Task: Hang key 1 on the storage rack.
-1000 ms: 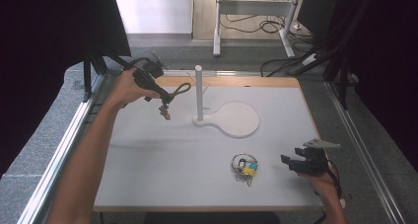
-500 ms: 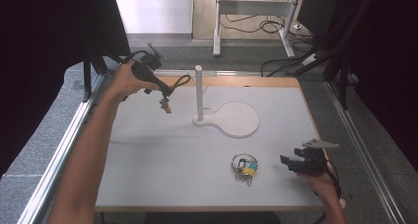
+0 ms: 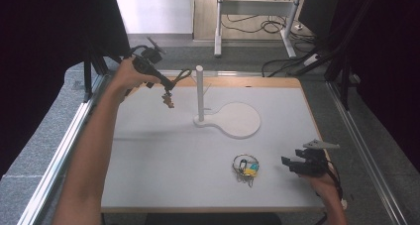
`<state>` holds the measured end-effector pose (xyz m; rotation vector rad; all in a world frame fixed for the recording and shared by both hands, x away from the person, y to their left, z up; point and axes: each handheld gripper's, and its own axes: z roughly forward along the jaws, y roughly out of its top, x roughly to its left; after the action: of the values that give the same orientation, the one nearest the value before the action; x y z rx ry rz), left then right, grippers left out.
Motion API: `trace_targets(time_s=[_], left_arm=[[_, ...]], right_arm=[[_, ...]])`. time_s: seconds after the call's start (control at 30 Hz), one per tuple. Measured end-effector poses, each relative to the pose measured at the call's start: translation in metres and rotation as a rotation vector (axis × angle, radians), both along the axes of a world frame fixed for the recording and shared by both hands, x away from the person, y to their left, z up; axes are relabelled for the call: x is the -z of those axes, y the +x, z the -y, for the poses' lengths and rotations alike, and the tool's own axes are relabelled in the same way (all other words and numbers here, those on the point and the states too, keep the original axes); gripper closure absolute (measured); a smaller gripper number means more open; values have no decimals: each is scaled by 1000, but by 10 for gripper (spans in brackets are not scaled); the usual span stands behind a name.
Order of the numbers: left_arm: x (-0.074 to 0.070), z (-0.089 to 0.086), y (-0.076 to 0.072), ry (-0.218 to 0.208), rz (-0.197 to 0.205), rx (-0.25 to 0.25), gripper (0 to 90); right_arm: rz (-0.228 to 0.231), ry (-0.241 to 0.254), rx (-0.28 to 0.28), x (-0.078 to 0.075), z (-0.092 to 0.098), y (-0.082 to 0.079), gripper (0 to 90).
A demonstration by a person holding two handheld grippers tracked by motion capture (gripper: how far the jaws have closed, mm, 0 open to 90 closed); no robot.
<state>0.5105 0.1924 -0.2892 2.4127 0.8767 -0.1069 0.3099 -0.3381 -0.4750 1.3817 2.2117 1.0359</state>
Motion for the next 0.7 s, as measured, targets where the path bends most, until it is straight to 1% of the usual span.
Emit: trace_targets(time_s=[0.1,0.27,0.37,0.7], left_arm=[[3,3,6,-9,-7,-1,668],[6,7,11,-17,-16,5,668],[8,9,13,-16,-22,4,668],[19,14,12,-9,-42,13,667]], right_arm=[[1,-1,1,0,1,0,299],[-2,-7,-2,0,0,0,299],[-3,-11,-5,1,-1,0,298],[0,-13,-7,0,-1,0,299]])
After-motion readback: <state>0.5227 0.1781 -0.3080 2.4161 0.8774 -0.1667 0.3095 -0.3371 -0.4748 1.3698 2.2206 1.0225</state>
